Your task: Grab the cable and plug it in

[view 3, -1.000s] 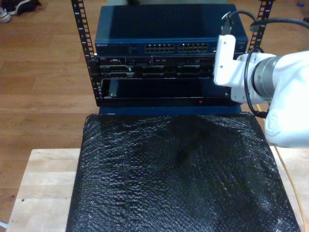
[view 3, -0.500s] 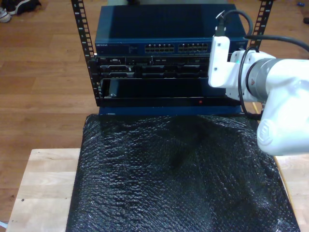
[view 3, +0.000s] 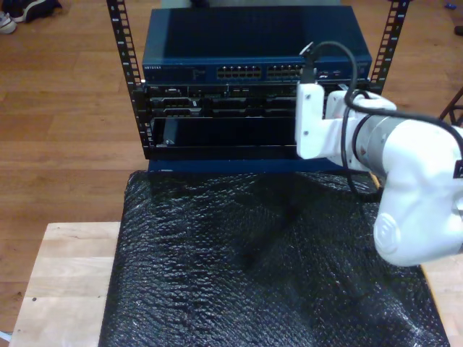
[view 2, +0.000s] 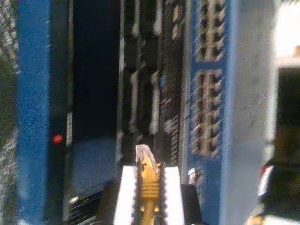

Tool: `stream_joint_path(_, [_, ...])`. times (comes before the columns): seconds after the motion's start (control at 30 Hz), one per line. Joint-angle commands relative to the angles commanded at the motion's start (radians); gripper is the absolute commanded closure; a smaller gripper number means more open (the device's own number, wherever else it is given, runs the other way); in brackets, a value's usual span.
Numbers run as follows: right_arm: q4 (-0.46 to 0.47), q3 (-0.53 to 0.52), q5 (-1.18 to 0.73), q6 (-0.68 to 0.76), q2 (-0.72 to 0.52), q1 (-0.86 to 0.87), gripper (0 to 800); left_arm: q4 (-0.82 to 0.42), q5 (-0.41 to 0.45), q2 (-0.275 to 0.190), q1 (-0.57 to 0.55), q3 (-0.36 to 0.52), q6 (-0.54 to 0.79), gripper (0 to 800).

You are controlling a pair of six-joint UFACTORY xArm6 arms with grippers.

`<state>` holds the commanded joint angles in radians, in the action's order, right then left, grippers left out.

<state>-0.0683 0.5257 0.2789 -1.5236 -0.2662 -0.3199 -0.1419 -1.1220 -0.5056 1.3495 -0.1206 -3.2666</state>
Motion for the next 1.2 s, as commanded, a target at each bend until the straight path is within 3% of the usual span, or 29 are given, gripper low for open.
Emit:
stream_joint_path(0.9, [0.04, 0.055, 0.055, -0.025, 0.077, -0.009, 800, 0.0, 0.0, 0.0, 0.0, 0.0, 0.0, 0])
stream_joint_path(1.2, [0.038, 0.051, 0.218, -0.02, 0.161, -0.006, 800, 0.0, 0.0, 0.0, 0.0, 0.0, 0.0, 0])
